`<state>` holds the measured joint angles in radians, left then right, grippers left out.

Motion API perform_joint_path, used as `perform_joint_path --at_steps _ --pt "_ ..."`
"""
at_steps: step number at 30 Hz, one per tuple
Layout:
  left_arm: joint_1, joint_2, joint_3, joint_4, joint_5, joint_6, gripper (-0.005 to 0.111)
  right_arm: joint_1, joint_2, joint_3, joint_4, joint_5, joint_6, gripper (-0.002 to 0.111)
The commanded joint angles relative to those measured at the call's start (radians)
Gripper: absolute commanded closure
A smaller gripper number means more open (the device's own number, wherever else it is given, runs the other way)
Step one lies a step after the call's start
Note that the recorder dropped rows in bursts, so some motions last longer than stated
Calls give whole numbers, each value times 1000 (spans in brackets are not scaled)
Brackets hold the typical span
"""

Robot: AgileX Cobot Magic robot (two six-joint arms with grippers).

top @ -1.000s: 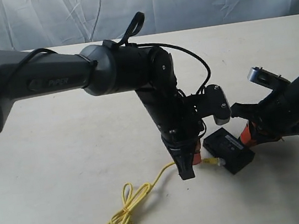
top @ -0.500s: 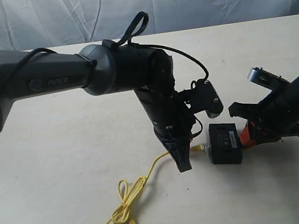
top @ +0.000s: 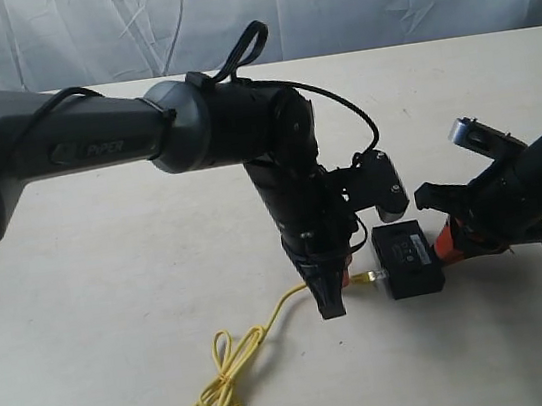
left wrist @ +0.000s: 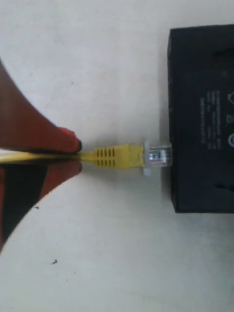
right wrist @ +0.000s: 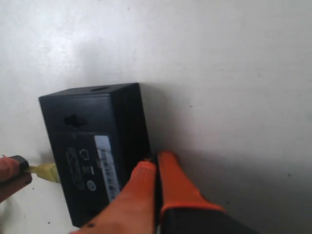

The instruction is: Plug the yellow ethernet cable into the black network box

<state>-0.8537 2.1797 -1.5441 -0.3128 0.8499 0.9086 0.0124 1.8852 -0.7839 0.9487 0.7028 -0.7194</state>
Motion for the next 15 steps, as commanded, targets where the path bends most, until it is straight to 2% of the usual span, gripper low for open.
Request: perform_joint_path --at_steps 1,15 --pt "-4 -13 -6 -27 9 16 107 0 -8 2 4 -11 -28 109" --pt "-4 -13 -6 -73 -15 10 107 2 -8 2 14 -3 -39 109"
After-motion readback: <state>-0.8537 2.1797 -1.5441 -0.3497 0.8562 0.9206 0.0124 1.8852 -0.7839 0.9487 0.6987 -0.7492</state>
